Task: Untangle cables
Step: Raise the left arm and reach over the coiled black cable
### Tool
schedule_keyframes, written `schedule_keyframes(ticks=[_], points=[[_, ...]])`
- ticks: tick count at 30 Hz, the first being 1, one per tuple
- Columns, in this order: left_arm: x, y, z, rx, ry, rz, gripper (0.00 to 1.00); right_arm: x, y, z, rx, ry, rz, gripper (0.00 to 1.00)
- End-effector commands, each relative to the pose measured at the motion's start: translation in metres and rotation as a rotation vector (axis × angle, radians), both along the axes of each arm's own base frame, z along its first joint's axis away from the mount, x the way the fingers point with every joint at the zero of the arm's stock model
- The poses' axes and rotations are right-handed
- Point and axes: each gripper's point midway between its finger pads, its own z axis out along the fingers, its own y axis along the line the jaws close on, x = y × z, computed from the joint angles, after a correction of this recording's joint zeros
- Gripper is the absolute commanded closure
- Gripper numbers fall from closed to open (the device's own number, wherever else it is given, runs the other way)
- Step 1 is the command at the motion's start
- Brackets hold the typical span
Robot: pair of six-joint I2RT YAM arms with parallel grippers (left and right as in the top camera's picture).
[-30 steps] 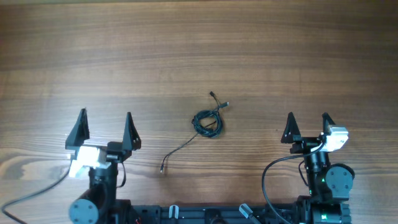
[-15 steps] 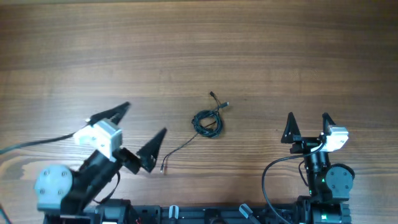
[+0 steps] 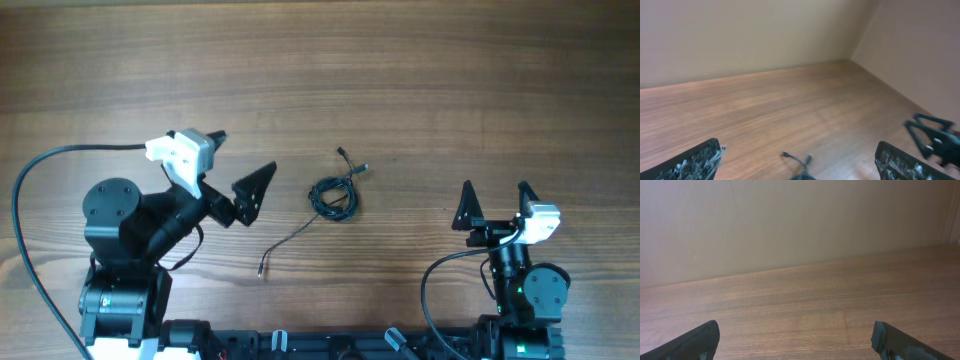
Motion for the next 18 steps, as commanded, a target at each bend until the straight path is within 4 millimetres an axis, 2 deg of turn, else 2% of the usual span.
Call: schedule_keyframes(ticks=[1,5,9,11,12,14,16,18], points=[[0.021,0.013,0.001,0.018,-0.012,0.095,0.0,-0.001,-0.002,0.003,-0.013,-0.015,-0.008,0.0],[0.028,0.013,-0.019,-0.025,0.102,0.108,0.0,-0.001,-0.002,0.003,-0.013,-0.014,-0.008,0.0],[0.03,0.014,-0.016,-0.023,0.089,0.111,0.0,-0.001,-0.002,0.003,-0.013,-0.014,-0.008,0.0],[0.043,0.026,0.0,-0.067,0.035,0.205,0.0,-0.001,-0.002,0.003,-0.013,-0.015,-0.008,0.0],[0.055,0.041,0.008,-0.169,0.054,0.323,0.0,-0.001,-0.002,0.003,-0.013,-0.014,-0.008,0.0],[0.071,0.056,0.016,-0.255,0.04,0.424,0.0,-0.001,-0.002,0.003,-0.013,-0.015,-0.008,0.0],[0.091,0.054,0.017,-0.293,0.022,0.422,0.0,-0.001,-0.002,0.003,-0.013,-0.014,-0.008,0.0],[0.098,0.048,0.006,-0.292,0.064,0.414,0.0,-0.001,-0.002,0.003,-0.013,-0.015,-0.008,0.0]])
